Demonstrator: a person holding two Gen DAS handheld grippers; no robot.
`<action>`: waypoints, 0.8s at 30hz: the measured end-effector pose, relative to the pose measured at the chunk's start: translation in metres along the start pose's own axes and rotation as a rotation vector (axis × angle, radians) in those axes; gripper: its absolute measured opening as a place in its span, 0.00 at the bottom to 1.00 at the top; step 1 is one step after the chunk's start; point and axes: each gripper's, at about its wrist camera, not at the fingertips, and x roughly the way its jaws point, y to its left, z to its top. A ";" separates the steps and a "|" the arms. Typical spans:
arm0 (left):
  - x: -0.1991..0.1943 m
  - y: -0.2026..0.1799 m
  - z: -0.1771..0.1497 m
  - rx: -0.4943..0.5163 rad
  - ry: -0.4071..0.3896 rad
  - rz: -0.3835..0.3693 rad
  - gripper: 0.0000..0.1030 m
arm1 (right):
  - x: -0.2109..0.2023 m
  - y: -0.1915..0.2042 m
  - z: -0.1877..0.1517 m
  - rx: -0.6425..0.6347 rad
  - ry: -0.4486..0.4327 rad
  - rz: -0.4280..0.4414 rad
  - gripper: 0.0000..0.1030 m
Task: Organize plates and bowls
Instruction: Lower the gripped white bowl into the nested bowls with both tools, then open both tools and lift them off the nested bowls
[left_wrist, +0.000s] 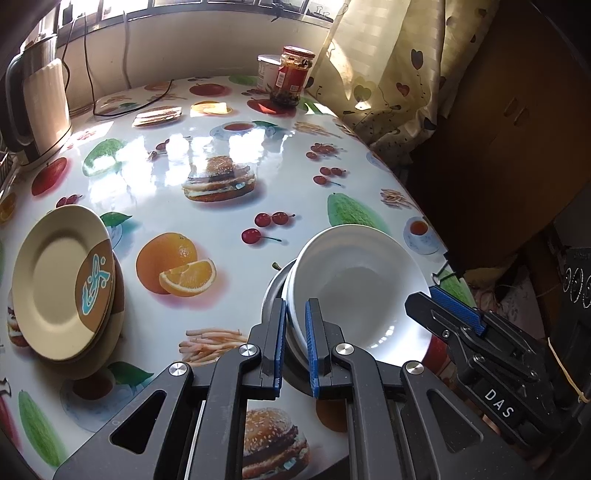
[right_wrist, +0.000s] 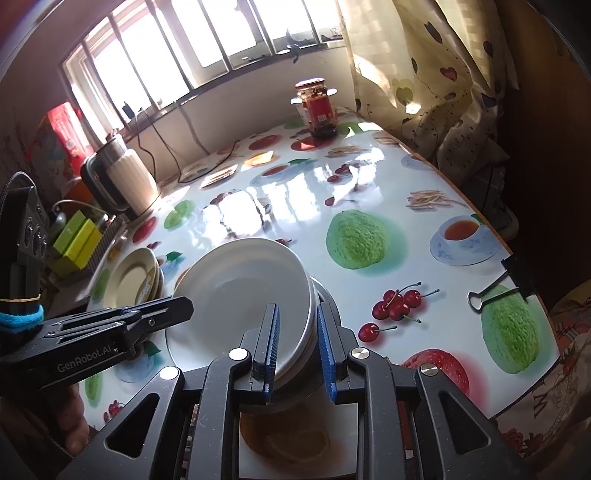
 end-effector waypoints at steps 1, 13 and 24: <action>-0.002 -0.002 0.000 0.013 -0.014 0.012 0.11 | 0.000 0.000 0.000 -0.003 -0.001 -0.002 0.27; -0.022 0.000 -0.010 0.024 -0.112 0.057 0.23 | -0.010 0.001 -0.004 -0.006 -0.051 -0.007 0.41; -0.046 0.005 -0.036 0.037 -0.195 0.135 0.30 | -0.033 -0.005 -0.014 0.003 -0.121 -0.001 0.45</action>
